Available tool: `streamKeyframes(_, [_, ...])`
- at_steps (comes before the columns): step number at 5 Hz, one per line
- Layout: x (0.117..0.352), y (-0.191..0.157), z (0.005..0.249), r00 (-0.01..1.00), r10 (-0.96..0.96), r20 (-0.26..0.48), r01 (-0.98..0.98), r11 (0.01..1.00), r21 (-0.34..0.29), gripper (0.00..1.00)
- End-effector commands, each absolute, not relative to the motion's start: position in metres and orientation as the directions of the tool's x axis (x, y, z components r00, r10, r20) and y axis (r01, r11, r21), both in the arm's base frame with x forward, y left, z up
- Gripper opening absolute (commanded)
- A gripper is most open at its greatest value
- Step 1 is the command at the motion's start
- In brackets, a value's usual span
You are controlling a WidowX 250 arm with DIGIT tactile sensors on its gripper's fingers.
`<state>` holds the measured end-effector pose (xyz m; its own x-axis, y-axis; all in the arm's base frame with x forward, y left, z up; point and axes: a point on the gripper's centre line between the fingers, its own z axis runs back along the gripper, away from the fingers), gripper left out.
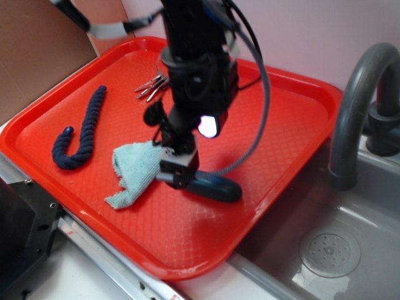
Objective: Grab the plastic pickle.
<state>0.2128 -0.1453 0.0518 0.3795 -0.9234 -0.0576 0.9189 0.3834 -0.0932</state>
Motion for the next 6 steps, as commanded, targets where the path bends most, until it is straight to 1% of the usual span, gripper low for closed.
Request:
streamKeyframes(1, [0.203, -0.166, 0.022, 0.359, -0.927, -0.109, 0.929, 0.366, -0.05, 1.0])
streamKeyframes(2, [0.199, -0.171, 0.014, 0.362, -0.921, -0.143, 0.928, 0.37, -0.033, 1.0])
streamKeyframes(3, [0.197, -0.174, 0.012, 0.342, -0.927, -0.156, 0.937, 0.348, -0.014, 0.0])
streamKeyframes(4, [0.196, -0.176, 0.01, 0.357, -0.919, -0.167, 0.932, 0.363, -0.005, 0.0])
streamKeyframes(5, [0.205, -0.165, 0.018, 0.494, -0.856, -0.153, 0.864, 0.503, -0.022, 0.0])
streamKeyframes(6, [0.218, -0.139, 0.059, 0.695, -0.71, -0.115, 0.713, 0.701, -0.016, 0.0])
